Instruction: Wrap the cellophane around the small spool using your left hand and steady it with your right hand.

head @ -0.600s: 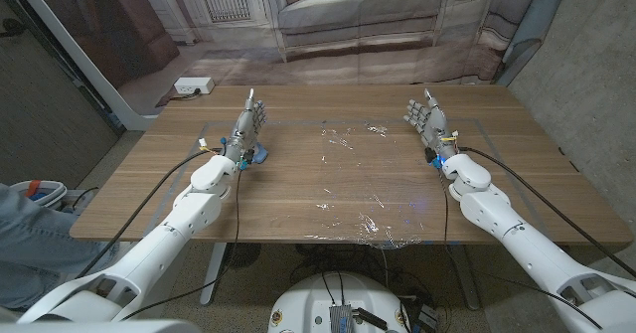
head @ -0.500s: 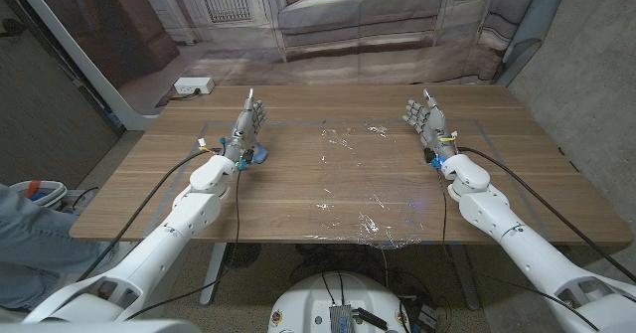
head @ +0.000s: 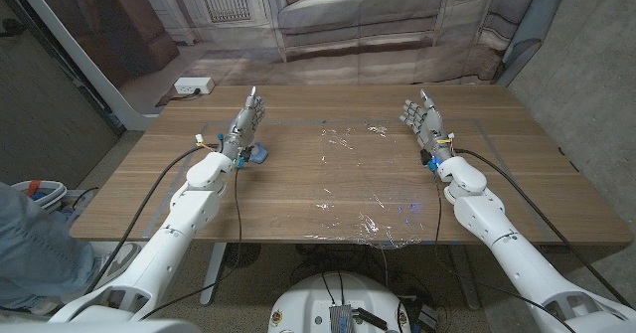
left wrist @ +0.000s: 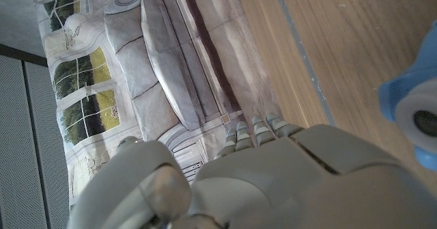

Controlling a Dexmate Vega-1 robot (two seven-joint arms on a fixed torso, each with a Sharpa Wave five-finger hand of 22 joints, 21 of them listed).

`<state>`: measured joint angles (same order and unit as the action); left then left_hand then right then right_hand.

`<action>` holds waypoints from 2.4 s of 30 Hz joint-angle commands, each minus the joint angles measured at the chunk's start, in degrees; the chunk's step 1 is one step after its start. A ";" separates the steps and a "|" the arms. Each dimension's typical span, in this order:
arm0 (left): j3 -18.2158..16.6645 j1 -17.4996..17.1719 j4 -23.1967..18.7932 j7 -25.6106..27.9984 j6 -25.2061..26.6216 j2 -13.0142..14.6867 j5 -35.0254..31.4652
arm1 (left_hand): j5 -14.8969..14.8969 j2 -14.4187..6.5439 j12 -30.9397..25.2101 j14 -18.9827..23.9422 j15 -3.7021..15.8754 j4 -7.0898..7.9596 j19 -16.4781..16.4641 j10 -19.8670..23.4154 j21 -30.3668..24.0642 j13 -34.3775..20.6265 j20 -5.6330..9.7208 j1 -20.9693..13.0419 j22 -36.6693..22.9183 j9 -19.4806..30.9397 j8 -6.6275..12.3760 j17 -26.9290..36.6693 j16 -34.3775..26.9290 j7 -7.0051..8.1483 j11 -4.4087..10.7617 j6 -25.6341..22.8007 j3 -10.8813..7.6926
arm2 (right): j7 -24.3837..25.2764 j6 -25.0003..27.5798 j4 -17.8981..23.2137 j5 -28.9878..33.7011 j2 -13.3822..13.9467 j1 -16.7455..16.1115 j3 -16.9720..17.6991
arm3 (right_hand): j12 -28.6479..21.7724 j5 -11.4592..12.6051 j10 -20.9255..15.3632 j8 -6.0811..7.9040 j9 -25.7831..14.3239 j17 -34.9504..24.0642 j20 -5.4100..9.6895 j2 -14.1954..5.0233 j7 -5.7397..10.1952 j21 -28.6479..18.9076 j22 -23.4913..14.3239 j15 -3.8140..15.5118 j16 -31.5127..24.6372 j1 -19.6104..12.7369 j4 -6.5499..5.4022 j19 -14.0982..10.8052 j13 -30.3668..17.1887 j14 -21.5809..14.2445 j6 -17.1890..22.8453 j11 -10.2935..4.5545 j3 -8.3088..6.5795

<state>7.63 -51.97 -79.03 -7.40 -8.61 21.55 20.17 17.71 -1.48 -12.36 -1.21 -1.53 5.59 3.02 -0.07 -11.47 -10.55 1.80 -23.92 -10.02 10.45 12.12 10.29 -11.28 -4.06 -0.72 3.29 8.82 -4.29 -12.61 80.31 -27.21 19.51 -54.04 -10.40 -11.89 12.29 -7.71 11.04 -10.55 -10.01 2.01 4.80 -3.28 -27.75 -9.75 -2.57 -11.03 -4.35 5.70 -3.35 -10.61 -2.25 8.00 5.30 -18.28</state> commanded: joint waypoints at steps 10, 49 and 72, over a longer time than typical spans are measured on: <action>-4.87 -3.25 -6.70 5.78 0.17 0.56 -21.27 | -0.39 -2.63 -1.03 4.36 1.00 -3.75 -3.30 4.50 -0.82 -0.27 -0.10 -7.59 -0.20 0.23 1.20 0.05 -0.74 0.69 0.81 -4.76 -2.31 | -3.29 2.64 2.09 5.37 -4.54 -1.95 4.71 | -0.40 0.39 -0.53 0.36 -0.09 -0.31 -0.02 -0.02 -0.03 0.42 -0.19 -0.22 -0.22 -0.26 0.22 -0.76 -0.13 -0.48 0.73 0.21 -0.11; -4.71 -14.03 -22.07 16.78 12.84 11.20 -54.19 | -2.04 -2.26 -2.75 17.40 4.60 -9.17 -15.10 18.37 -3.36 -0.52 1.12 -17.44 -0.70 0.39 3.54 0.21 -1.86 3.44 4.53 -19.56 -3.36 | -4.24 4.37 3.08 7.73 -5.79 -0.82 4.80 | -0.44 0.30 -0.97 0.36 -0.13 -0.32 -0.32 -0.48 0.16 1.31 -0.24 -0.37 -0.15 -0.72 0.40 -1.47 0.00 -1.04 1.28 0.36 0.07; 0.44 -11.99 -27.56 4.96 21.44 18.29 -63.70 | -1.92 -1.36 -1.44 16.45 5.50 -12.08 -12.57 18.30 -1.73 -0.64 1.20 -22.57 -0.62 0.41 2.28 0.12 -0.45 5.23 6.11 -19.31 -4.10 | -5.13 4.53 1.53 7.19 -6.87 -0.19 4.39 | -0.40 0.21 -1.04 0.30 -0.15 -0.36 -0.47 -0.59 0.25 1.83 -0.26 -0.40 -0.12 -0.73 0.41 -1.79 0.03 -1.31 1.39 0.37 0.26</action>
<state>5.65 -64.94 -103.63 3.98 8.72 36.32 -38.75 15.68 -2.92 -13.72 15.12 2.05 -5.70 -9.57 17.75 -13.51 -11.08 2.04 -45.55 -10.57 10.65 14.39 10.28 -11.86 0.66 4.94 -15.48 4.80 -9.05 -8.34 82.41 -19.96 13.05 -54.54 -5.62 -11.89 12.25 -8.21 11.03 -10.52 -10.27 1.43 4.56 -3.07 -26.05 -9.73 -3.27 -11.02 -4.58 5.85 -4.68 -10.37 -2.98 9.01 5.81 -18.11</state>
